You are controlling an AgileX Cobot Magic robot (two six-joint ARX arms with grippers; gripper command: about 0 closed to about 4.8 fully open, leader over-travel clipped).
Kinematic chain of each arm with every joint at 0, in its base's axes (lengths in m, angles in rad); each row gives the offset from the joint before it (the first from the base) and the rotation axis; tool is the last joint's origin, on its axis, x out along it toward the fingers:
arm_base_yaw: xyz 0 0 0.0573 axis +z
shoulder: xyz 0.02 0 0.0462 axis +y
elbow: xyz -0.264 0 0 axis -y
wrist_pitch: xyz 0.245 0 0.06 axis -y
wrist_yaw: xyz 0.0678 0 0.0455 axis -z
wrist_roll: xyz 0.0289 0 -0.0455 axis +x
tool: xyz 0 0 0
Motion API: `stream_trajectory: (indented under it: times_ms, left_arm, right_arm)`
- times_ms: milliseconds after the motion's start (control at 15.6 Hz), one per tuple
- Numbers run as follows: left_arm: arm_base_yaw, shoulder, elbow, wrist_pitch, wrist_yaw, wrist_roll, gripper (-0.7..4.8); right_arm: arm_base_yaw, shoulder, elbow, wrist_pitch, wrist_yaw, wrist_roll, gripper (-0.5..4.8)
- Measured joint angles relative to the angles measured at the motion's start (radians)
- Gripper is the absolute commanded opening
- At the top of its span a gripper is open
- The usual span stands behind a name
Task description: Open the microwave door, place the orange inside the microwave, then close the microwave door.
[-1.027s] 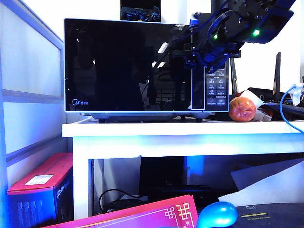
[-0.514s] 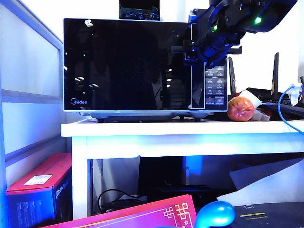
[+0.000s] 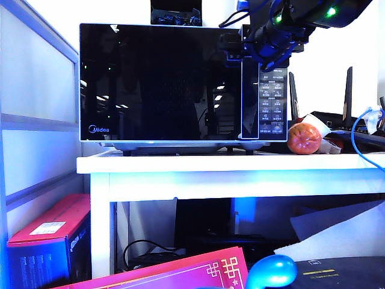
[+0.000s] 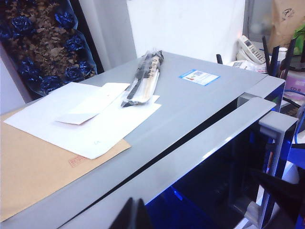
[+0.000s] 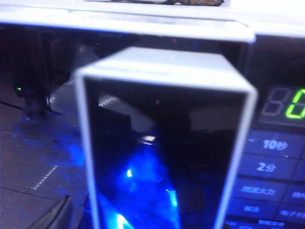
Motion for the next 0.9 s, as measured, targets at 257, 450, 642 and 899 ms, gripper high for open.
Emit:
stream_trajectory:
  times_ms: [257, 450, 642, 899]
  left_arm:
    - [0.000, 0.019, 0.000, 0.022, 0.000, 0.000, -0.05]
    - [0.000, 0.047, 0.000, 0.082, 0.000, -0.002, -0.05]
    - [0.000, 0.087, 0.000, 0.134, 0.000, -0.004, -0.05]
    - [0.000, 0.162, 0.001, 0.164, 0.000, -0.004, -0.05]
  right_arm:
    - [-0.001, -0.033, 0.001, -0.010, -0.009, 0.000, 3.33]
    - [-0.001, -0.041, 0.002, -0.026, -0.018, 0.000, 3.33]
    - [-0.001, -0.043, 0.001, -0.027, -0.050, -0.001, 3.33]
    - [-0.003, -0.056, 0.001, -0.060, -0.080, -0.001, 3.33]
